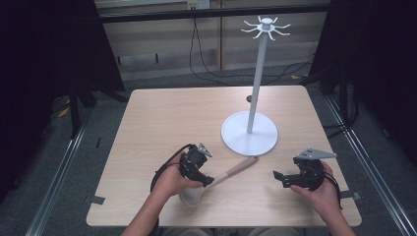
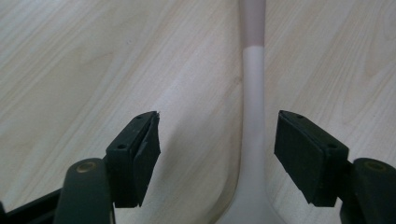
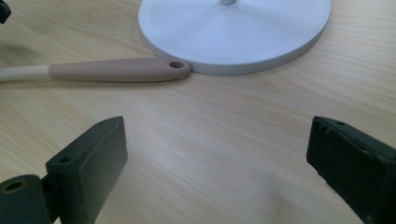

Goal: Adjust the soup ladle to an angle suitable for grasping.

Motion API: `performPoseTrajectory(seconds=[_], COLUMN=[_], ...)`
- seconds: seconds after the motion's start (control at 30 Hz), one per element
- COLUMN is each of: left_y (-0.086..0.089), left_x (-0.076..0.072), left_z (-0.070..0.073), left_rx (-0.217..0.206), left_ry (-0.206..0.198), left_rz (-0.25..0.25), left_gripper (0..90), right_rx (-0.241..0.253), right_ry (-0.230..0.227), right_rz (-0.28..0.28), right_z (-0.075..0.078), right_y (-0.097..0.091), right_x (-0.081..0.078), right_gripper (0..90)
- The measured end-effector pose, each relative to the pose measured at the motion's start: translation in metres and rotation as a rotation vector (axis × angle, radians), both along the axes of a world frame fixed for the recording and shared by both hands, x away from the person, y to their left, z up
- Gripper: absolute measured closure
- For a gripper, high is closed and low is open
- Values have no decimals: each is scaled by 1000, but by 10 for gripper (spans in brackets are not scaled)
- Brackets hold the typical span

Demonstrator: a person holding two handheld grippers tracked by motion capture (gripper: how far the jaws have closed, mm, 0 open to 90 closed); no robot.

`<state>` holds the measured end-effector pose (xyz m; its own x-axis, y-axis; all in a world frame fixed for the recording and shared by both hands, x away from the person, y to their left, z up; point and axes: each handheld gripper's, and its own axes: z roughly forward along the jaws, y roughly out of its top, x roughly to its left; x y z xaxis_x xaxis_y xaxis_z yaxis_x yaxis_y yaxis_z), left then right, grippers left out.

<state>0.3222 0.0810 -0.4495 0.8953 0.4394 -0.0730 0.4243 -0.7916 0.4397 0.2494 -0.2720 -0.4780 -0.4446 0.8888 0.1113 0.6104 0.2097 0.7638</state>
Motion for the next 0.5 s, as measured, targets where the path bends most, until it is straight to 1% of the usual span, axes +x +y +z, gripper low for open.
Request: performPoseTrajectory(seconds=[0.03, 0.07, 0.1, 0.13, 0.17, 0.2, 0.23, 0.27, 0.33, 0.37, 0.43, 0.47, 0.5], left_y=[-2, -3, -4, -7, -8, -9, -11, -12, -13, -15, -16, -16, -17], left_x=[-1, 0, 0, -2, -1, -1, -3, -2, -1, -1, -1, 0, -1], left_z=[-1, -1, -2, -3, -3, -3, -5, -4, -6, -8, -8, -8, -10], left_rx=[-12, 11, 16, -8, 12, 17, -8, 13, 11, 11, 17, 23, 15], left_ry=[3, 6, 7, 7, 9, 12, 11, 11, 12, 9, 12, 10, 17], left_rz=[18, 1, -12, 11, -13, -24, -2, -27, -33, -35, -45, -57, -52], left_gripper=[325, 330, 340, 357, 357, 369, 384, 401, 409, 434, 462, 462, 471], right_rx=[0, 0, -1, -1, -1, -1, 1, 2, 2, 1, 3, 3, 4], right_ry=[1, 1, 1, 0, 0, -2, -2, -3, -3, -6, -6, -6, -6], right_rz=[0, -1, 0, -1, -1, -2, -2, -3, -4, -3, -3, -3, -4], right_z=[0, 0, 0, 0, 0, 0, 1, 1, 1, 0, 0, 0, 0], right_y=[0, 0, 0, 0, 0, 0, -1, -1, -1, -2, -2, -2, -2], right_x=[0, 0, 0, 0, 0, 0, 0, 0, 0, 0, 0, 0, 0], right_gripper=[48, 47, 48, 48, 48, 48, 48, 48, 48, 48, 48, 48, 48])
